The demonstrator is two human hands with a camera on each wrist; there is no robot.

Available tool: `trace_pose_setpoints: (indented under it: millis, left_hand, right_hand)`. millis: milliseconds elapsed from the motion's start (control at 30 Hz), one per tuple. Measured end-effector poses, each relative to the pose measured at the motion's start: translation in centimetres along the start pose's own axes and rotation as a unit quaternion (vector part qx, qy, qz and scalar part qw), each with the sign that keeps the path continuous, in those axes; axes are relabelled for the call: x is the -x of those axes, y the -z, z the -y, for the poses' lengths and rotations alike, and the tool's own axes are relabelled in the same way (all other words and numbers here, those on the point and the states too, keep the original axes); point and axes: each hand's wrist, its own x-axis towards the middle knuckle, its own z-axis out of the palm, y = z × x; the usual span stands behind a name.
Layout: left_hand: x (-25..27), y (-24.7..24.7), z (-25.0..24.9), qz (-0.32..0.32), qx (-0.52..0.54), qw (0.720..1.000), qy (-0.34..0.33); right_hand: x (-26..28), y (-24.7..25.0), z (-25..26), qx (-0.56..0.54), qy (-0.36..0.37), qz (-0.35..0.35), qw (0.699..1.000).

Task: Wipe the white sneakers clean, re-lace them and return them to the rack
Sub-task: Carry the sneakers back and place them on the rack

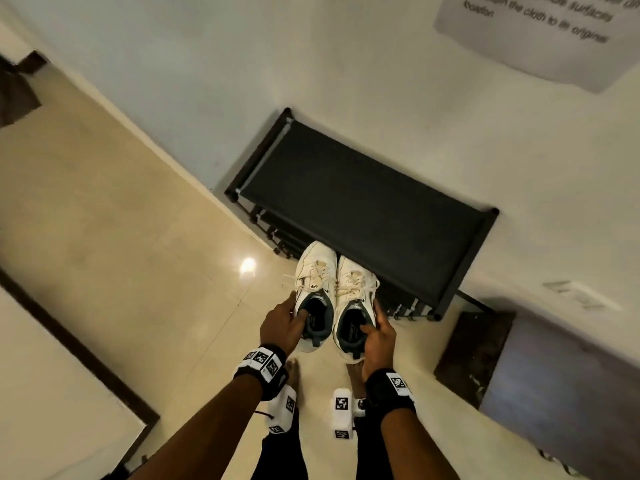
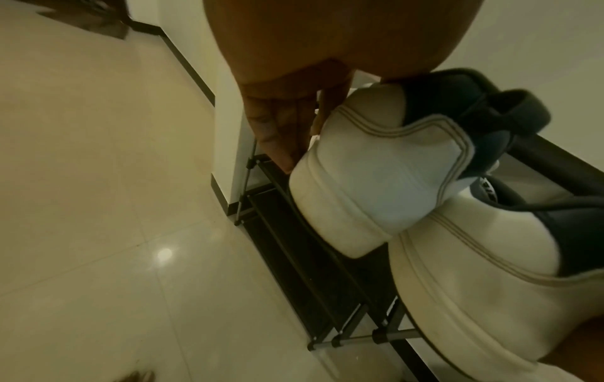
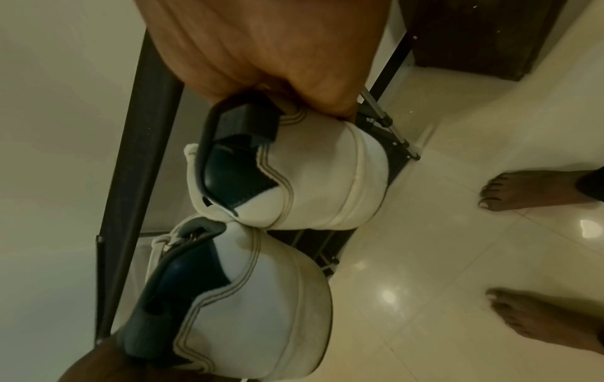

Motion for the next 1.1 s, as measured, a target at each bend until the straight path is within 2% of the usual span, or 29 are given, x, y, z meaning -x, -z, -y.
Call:
trace_pose_setpoints:
  millis: [133,367,533,667,867,1067,1100]
  left_hand:
    - [-4.6,-1.1,0.9,0.027,0.037,0.998,-0.053]
    - [-11.6,-1.9,0.4,0.042,0.140,0.982,-0.118]
    - [-16.3,-3.4,1.2,0.056,0.184,0.976,-0.105]
    - [-18.8,-4.2,0.7,0.068,0.221,0.961,-0.151]
    - [-21.1,-4.6,-0.7,0.059,0.232,0.955,-0.173]
    - [-22.8,-4.3,-1.5,0.057,0.221,0.951,-0.209]
    - [-22.9,-4.2,-1.7,0.058,0.224,0.949,-0.212]
  right_hand:
    - [-1.3,-1.1,-0.3,-0.033,0.016,-0.060,0.998]
    - [-4.9,-3.9,0.1,-0.089,0.083,-0.122,0.985]
    - [-8.2,-5.3,-0.1,-0.120,0.107,-0.150,0.976]
    - [-10.8,-6.0,-0.8,-0.138,0.122,-0.163,0.969]
    - [-12.7,-6.7,-0.6,-0.160,0.132,-0.193,0.959]
    - [-14.1,-7.1,1.5,-0.046,0.023,-0.228,0.972]
    - [-14.3,-7.0,1.7,-0.053,0.008,-0.232,0.971]
